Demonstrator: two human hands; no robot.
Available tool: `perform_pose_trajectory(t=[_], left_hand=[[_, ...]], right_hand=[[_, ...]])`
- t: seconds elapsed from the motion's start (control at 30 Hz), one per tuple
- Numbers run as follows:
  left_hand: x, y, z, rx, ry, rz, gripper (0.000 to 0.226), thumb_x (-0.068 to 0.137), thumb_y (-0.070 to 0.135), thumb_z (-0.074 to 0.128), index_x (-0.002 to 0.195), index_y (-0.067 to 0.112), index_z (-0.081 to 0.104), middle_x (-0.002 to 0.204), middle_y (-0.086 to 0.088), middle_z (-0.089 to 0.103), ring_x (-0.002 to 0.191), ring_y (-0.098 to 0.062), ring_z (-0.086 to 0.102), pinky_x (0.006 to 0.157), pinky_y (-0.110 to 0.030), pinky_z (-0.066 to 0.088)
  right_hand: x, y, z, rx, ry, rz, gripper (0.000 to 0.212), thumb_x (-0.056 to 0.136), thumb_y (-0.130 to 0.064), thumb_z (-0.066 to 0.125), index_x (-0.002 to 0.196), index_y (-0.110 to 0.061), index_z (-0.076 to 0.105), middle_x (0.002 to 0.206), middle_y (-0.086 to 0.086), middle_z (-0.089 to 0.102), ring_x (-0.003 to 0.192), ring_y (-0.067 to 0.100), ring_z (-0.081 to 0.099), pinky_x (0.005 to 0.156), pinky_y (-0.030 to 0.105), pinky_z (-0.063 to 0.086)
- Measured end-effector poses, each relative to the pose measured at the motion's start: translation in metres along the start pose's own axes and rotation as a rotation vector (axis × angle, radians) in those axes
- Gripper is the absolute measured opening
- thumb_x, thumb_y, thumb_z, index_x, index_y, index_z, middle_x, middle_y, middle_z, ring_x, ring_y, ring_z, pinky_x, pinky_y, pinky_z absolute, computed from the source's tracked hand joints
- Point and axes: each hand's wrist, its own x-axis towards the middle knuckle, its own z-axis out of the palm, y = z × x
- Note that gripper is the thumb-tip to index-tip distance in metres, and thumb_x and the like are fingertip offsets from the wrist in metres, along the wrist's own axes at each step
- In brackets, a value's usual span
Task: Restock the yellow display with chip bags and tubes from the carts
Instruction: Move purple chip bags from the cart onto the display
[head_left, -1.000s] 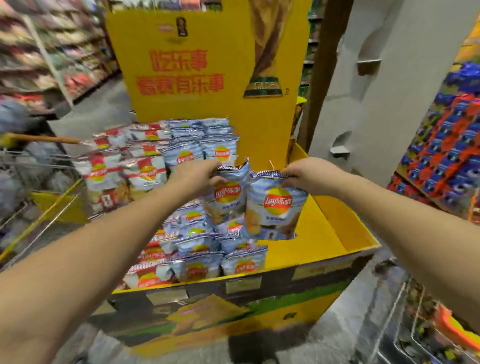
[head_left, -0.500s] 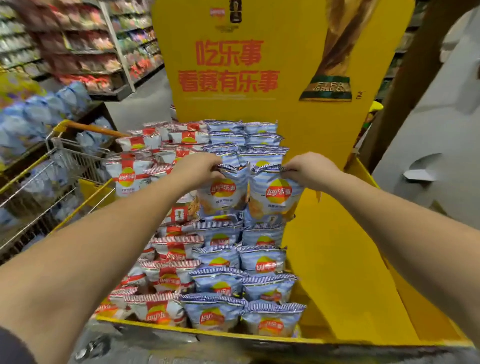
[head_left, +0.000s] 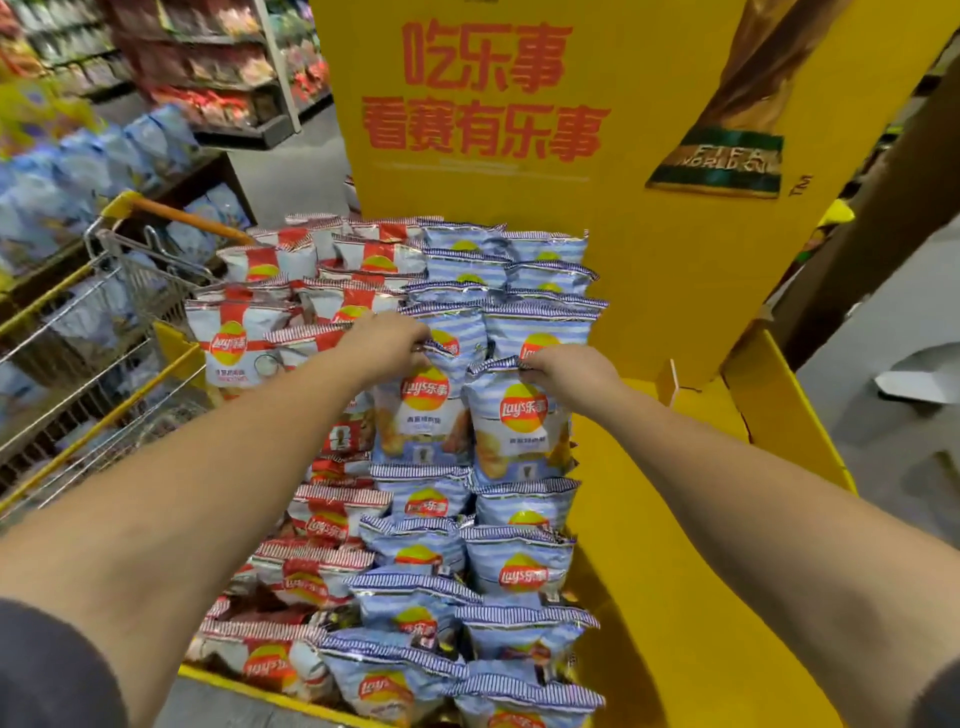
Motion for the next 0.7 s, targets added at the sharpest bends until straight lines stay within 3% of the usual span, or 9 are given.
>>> perform_pose_trajectory(t=[0.1, 0.23, 0.3, 0.43, 0.6, 0.7], left_hand=[[0.008, 0.002, 0.007, 0.036, 0.047, -0.032, 0.036, 0.096, 0.043, 0.053, 0.123, 0.021, 0.056, 0.117, -0.006, 0.059, 0.114, -0.029, 0.047, 0.092, -0.042, 0.035], [0.009, -0.004, 0.020, 0.019, 0.070, -0.084, 0.047, 0.095, 0.052, 0.051, 0.130, 0.021, 0.051, 0.126, -0.007, 0.053, 0.120, -0.030, 0.042, 0.097, -0.046, 0.033], [0.006, -0.002, 0.022, 0.021, 0.105, -0.112, 0.049, 0.094, 0.054, 0.051, 0.129, 0.020, 0.050, 0.128, -0.007, 0.050, 0.121, -0.031, 0.041, 0.098, -0.046, 0.032], [-0.005, 0.006, 0.021, -0.024, 0.162, -0.154, 0.051, 0.092, 0.050, 0.055, 0.133, 0.020, 0.047, 0.133, -0.007, 0.047, 0.124, -0.031, 0.039, 0.101, -0.046, 0.031], [-0.031, 0.025, 0.009, -0.179, 0.271, -0.142, 0.044, 0.093, 0.043, 0.055, 0.130, 0.020, 0.051, 0.130, -0.004, 0.048, 0.122, -0.029, 0.039, 0.099, -0.045, 0.030], [-0.055, 0.043, 0.006, -0.342, 0.351, -0.096, 0.037, 0.093, 0.038, 0.055, 0.125, 0.018, 0.057, 0.126, -0.005, 0.054, 0.121, -0.029, 0.045, 0.098, -0.045, 0.037]], right_hand=[[0.013, 0.001, 0.001, 0.016, 0.000, 0.009, 0.030, 0.103, -0.033, 0.045, 0.125, -0.019, 0.060, 0.112, 0.008, 0.063, 0.097, 0.030, 0.058, 0.068, 0.039, 0.047], [0.016, 0.002, 0.018, -0.017, 0.022, 0.056, 0.021, 0.103, -0.032, 0.045, 0.106, -0.017, 0.060, 0.097, 0.008, 0.064, 0.081, 0.029, 0.056, 0.064, 0.038, 0.045], [0.015, 0.004, 0.028, -0.019, 0.057, 0.107, 0.020, 0.102, -0.035, 0.046, 0.102, -0.019, 0.058, 0.097, 0.006, 0.064, 0.089, 0.029, 0.057, 0.076, 0.041, 0.043], [0.012, 0.003, 0.021, 0.072, 0.167, 0.245, 0.033, 0.098, -0.043, 0.049, 0.122, -0.022, 0.055, 0.116, 0.003, 0.058, 0.115, 0.028, 0.049, 0.097, 0.045, 0.033], [-0.013, -0.007, 0.002, 0.221, 0.283, 0.357, 0.044, 0.098, -0.043, 0.050, 0.136, -0.023, 0.046, 0.135, 0.002, 0.049, 0.128, 0.026, 0.040, 0.101, 0.044, 0.031], [-0.043, -0.024, -0.007, 0.404, 0.398, 0.434, 0.041, 0.096, -0.039, 0.053, 0.132, -0.021, 0.052, 0.134, 0.003, 0.052, 0.126, 0.026, 0.043, 0.099, 0.043, 0.034]])
